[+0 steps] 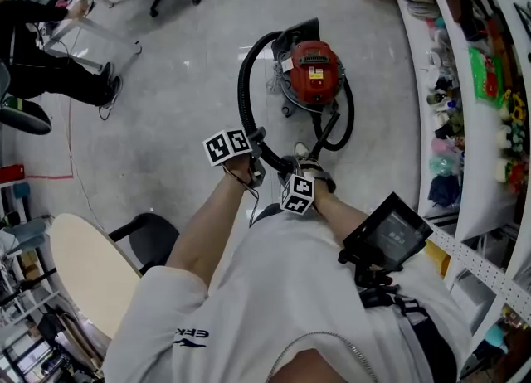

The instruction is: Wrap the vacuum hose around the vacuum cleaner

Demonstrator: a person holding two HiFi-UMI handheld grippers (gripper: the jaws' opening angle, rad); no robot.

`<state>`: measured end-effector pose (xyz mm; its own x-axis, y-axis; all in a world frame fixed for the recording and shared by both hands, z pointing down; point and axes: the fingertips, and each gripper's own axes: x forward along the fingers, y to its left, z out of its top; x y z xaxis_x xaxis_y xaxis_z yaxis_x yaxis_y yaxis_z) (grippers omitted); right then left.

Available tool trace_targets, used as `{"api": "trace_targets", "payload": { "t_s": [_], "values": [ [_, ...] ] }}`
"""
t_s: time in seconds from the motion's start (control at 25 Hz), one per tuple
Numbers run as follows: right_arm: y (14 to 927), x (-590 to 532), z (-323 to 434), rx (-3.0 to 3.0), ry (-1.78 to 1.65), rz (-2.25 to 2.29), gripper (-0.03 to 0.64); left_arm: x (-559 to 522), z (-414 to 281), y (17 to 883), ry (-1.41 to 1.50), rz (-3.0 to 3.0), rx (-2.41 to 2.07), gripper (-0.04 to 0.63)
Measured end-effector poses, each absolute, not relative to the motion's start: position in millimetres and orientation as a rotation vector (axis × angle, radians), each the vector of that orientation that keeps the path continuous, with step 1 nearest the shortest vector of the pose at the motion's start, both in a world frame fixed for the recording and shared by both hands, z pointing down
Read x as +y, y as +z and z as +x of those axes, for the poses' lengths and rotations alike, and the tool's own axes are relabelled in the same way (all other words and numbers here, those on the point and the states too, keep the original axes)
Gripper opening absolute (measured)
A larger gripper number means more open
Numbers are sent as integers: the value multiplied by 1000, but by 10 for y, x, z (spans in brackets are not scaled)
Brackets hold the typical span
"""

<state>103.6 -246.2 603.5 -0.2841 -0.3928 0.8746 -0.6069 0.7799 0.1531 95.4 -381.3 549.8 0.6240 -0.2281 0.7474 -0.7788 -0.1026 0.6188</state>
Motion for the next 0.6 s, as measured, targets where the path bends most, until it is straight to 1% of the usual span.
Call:
{"api": "trace_targets", "payload": {
  "t_s": [0.32,0.6],
  "values": [
    [6092,-1974,1548,-1771,151,636,198,-3285,1244,5805,549,1528,-759,175],
    [6192,-1554,2076,-1732,122,525,195,-2860,1681,6043,575,1458,-708,176]
  ]
}}
